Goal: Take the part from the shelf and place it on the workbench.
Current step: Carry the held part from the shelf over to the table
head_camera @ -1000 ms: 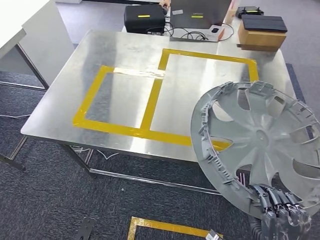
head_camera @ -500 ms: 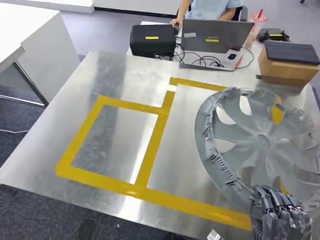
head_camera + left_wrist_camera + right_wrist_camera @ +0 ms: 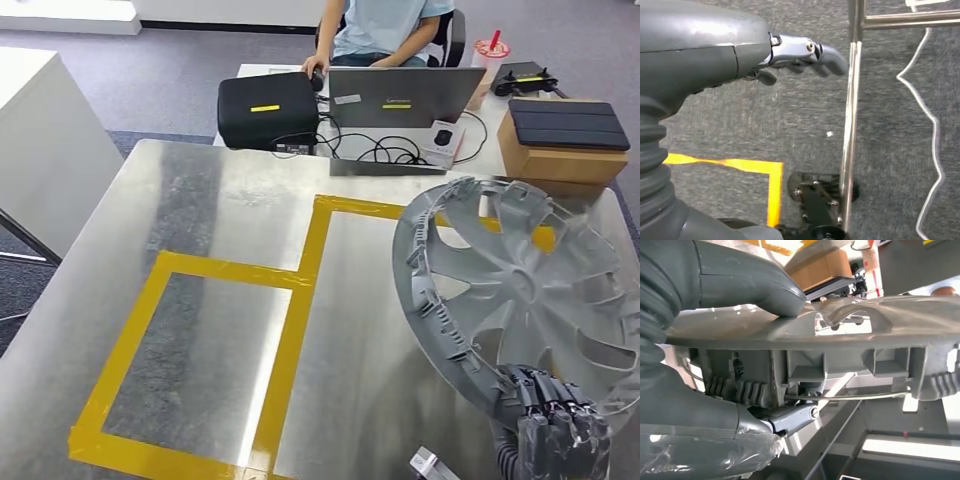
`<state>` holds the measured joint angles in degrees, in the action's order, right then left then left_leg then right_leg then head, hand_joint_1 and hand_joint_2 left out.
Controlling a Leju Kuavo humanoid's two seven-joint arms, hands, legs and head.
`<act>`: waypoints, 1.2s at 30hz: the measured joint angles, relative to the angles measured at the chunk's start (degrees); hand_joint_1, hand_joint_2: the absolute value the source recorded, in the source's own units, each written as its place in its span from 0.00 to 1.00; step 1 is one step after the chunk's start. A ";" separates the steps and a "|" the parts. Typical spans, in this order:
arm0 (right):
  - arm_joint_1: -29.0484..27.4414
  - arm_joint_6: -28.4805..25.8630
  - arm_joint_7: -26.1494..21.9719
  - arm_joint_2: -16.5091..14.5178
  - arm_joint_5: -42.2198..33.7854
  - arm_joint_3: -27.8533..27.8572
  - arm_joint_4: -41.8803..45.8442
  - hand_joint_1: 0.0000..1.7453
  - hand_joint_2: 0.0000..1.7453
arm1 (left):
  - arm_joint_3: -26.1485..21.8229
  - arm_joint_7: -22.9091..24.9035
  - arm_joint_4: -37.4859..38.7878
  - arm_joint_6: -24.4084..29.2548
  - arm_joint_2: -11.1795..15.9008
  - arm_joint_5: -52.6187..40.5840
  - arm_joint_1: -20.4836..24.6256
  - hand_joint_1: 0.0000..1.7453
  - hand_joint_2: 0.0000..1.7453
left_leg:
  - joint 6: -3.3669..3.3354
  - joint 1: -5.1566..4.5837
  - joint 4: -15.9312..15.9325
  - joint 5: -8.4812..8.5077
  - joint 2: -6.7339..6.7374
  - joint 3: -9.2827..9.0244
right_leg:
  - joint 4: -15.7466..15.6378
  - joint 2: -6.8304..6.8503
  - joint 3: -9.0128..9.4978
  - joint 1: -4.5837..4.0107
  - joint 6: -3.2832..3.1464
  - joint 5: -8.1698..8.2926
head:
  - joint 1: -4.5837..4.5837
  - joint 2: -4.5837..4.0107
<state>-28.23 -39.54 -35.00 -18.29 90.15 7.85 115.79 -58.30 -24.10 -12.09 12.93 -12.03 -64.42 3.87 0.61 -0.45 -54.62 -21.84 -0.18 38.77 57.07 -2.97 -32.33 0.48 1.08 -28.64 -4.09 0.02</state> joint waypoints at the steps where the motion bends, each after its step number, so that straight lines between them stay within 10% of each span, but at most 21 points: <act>1: -0.03 0.00 0.14 0.00 -0.01 -0.04 -0.07 1.00 1.00 | -0.02 -0.10 0.00 -0.01 -0.07 -0.01 0.38 0.00 1.00 | -0.05 0.20 0.28 0.22 -0.07 -0.38 | 0.30 0.24 -0.05 -0.04 0.17 -0.67 | 0.19 0.00; 6: 0.00 -0.01 0.22 0.00 -0.04 0.01 -1.12 1.00 1.00 | -0.03 -0.43 0.00 -0.25 -0.14 -0.23 0.68 0.00 1.00 | -0.83 0.35 0.65 0.32 0.37 -2.05 | 13.64 2.22 -5.88 -0.19 1.06 -8.23 | 1.31 -0.02; 8: -0.08 0.00 0.15 0.00 -0.04 0.03 -1.58 1.00 1.00 | -0.03 -0.45 0.00 -0.32 -0.16 -0.30 0.90 0.00 1.00 | -0.84 0.28 0.46 0.35 0.25 -2.06 | 12.87 2.32 -5.42 -0.20 1.41 -6.70 | 1.32 -0.02; 11: -0.17 -0.01 0.08 0.00 -0.04 0.08 -2.11 1.00 1.00 | -0.04 -0.55 0.00 -0.43 -0.27 -0.43 1.13 0.00 1.00 | -0.55 0.22 -0.28 0.41 -0.11 -2.18 | 2.36 2.29 0.42 -0.30 1.05 -1.89 | 1.36 -0.01; 16: -0.16 -0.02 0.02 0.00 -0.13 0.14 -2.38 1.00 1.00 | -0.05 -0.64 0.00 -0.57 -0.52 -0.54 1.36 0.00 1.00 | 0.96 0.36 -1.13 -0.60 -0.29 -2.73 | -0.26 2.47 1.99 -0.62 -0.73 -0.53 | 1.76 -0.02; 22: -0.08 -0.02 -0.01 0.00 -0.13 0.17 -2.87 1.00 1.00 | -0.05 -0.64 0.00 -0.54 -0.51 -0.54 1.15 0.00 1.00 | 2.37 0.95 -17.69 -9.19 -0.21 5.07 | -0.55 2.74 2.01 -0.04 -1.48 1.20 | 0.89 -0.02; 27: -0.09 -0.02 -0.02 0.00 -0.13 0.20 -3.26 1.00 1.00 | -0.05 -0.64 0.00 -0.52 -0.47 -0.54 1.36 0.00 1.00 | 2.88 1.75 -3.55 -3.43 0.87 -3.11 | -0.13 2.48 1.63 0.30 0.30 0.68 | 0.69 -0.02; 32: 0.06 -0.02 -0.03 0.00 -0.13 0.19 -3.27 1.00 1.00 | -0.07 -0.64 0.00 -0.64 -0.52 -0.50 1.44 0.00 1.00 | 0.64 1.60 -1.65 -2.53 0.87 -4.00 | 0.72 2.58 1.14 0.45 1.99 -1.28 | 1.13 -0.02; 36: -0.02 -0.02 -0.04 0.00 -0.13 0.23 -3.33 1.00 1.00 | -0.08 -0.64 0.00 -0.84 -0.50 -0.46 1.41 0.00 1.00 | -0.50 1.48 -1.54 -1.74 0.84 -3.98 | 14.19 2.66 -6.02 0.58 2.54 -7.90 | 1.71 -0.02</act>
<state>-28.25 -39.56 -35.05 -18.29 90.03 8.08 112.45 -58.38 -24.74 -12.09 12.10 -12.53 -64.88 5.28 0.12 1.02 -56.16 -23.58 0.66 34.79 71.26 -0.31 -38.35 1.06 3.62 -36.54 -2.38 0.00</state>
